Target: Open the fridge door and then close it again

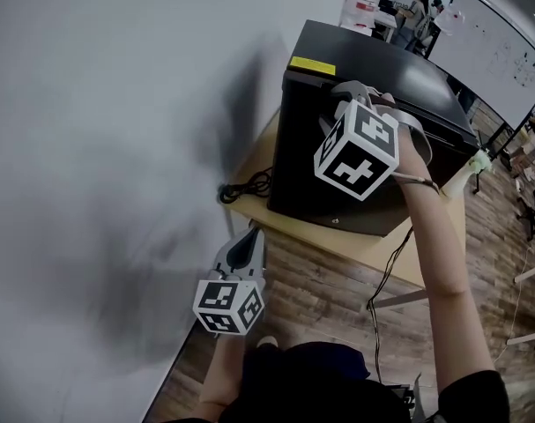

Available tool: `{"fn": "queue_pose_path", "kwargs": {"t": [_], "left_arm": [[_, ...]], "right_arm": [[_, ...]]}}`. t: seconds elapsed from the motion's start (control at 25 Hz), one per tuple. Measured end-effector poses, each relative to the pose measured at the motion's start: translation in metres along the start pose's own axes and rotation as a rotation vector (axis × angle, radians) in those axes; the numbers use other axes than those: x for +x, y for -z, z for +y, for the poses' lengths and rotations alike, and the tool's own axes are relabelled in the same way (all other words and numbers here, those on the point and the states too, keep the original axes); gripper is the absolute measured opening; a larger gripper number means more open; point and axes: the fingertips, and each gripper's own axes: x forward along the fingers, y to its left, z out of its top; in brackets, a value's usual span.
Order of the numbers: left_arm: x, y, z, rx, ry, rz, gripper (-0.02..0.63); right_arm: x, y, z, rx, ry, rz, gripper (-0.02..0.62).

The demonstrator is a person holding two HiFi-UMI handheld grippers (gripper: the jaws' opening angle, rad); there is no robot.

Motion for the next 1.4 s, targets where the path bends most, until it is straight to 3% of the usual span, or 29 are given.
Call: {"fn": "queue_pose_path", "kwargs": {"t": [0.32,0.76,1.24,1.4], "left_arm": [[-0.003,0.013,0.002,-0.008,-0.014,0.038,0.006],[-0.012,0.02,-0.005,-0.004,-0.009,0.055,0.006],[-0.033,0.021,-0.006,-0.014,-0.071,0.043,0.006],[-0.037,0.024,-0.004,-0.019,-0.081,0.048,0.006]], "right_arm": [[-0.001,-0.001,0.003,-0.047,-0.011,0.031,0.121],[-0.005,-0.001,0.004,-0.111,0.046,0.061,0.114],[-0.013,0.003,0.0,-0.118,0.077,0.054,0.101],[-0.031,-0.002,0.014,-0.134,0.042,0.024,0.101]]}}
